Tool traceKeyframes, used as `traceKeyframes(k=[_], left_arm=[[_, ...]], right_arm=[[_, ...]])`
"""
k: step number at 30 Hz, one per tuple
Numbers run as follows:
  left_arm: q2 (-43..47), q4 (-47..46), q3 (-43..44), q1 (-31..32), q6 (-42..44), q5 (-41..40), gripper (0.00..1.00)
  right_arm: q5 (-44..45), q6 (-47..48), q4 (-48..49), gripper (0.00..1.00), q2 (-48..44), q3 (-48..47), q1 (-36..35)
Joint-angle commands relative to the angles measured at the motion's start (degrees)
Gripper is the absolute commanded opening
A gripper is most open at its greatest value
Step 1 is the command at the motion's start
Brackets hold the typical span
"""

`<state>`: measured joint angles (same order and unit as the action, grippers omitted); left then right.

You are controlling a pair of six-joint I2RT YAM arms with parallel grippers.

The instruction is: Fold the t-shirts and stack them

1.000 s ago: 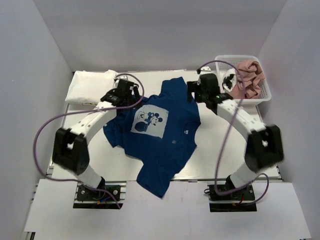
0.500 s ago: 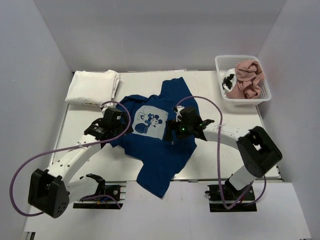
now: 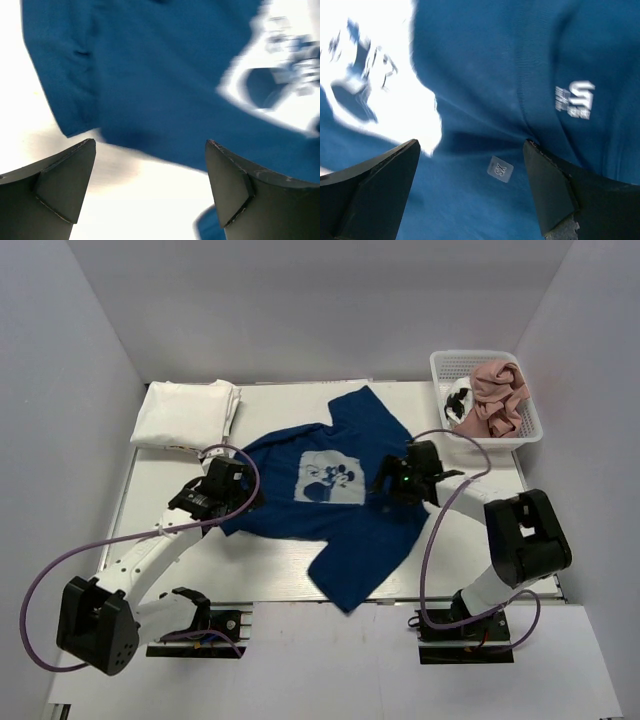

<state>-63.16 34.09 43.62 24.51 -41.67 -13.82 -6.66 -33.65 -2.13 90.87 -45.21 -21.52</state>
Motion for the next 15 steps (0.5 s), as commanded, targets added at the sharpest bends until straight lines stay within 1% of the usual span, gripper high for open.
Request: traceKeyframes(k=[1,3,6,7,8,9,10,11,12,15], left_arm=[[-0.5,3.4,-1.6,-0.3,-1.8,1.4,1.00],[-0.5,4.0,-2.7,-0.3,-2.6,2.0,1.00],[-0.5,4.0,-5.3,-0.3,-3.9,3.7,1.00],[-0.5,4.0,-6.7,0.3,-4.6,3.7,1.00],[-0.5,3.1,-7.5,0.3,-4.6,4.6,1.00],[-0.5,1.6,-8.8,0.3,-4.6,5.4,1.00],[-0.5,0.7,-9.3,0.3,-4.6,7.4,1.00],[-1.7,-0.2,-9.3,0.3,-3.9,8.4,1.00],[-2.2,-0.9,-10.1,0.3,-3.9,8.9,1.00],[-5.1,-2.4,-11.4,0.3,-3.9,7.5,0.99]], right_arm=[[9.8,3.1,-13.0,0.90,1.1,-0.2,6.0],[10.6,4.5,-13.8,0.90,0.8,-3.0,7.8],[14.5,6.5,-17.6,0.90,1.3,-10.4,10.4],[14.0,7.0,-19.0,0.90,1.4,-11.8,11.1],[12.9,7.6,-19.1,0.90,1.2,-12.7,11.4],[7.2,10.7,-17.0,0.90,0.0,-12.8,10.6],[3.9,11.7,-15.7,0.90,-3.0,-12.3,9.7],[1.0,13.1,-11.3,0.90,-4.2,-11.7,9.3],[-3.9,14.2,-10.3,0.90,-6.6,-8.9,8.4],[-3.5,16.9,-10.6,0.90,-12.3,-7.1,5.5]])
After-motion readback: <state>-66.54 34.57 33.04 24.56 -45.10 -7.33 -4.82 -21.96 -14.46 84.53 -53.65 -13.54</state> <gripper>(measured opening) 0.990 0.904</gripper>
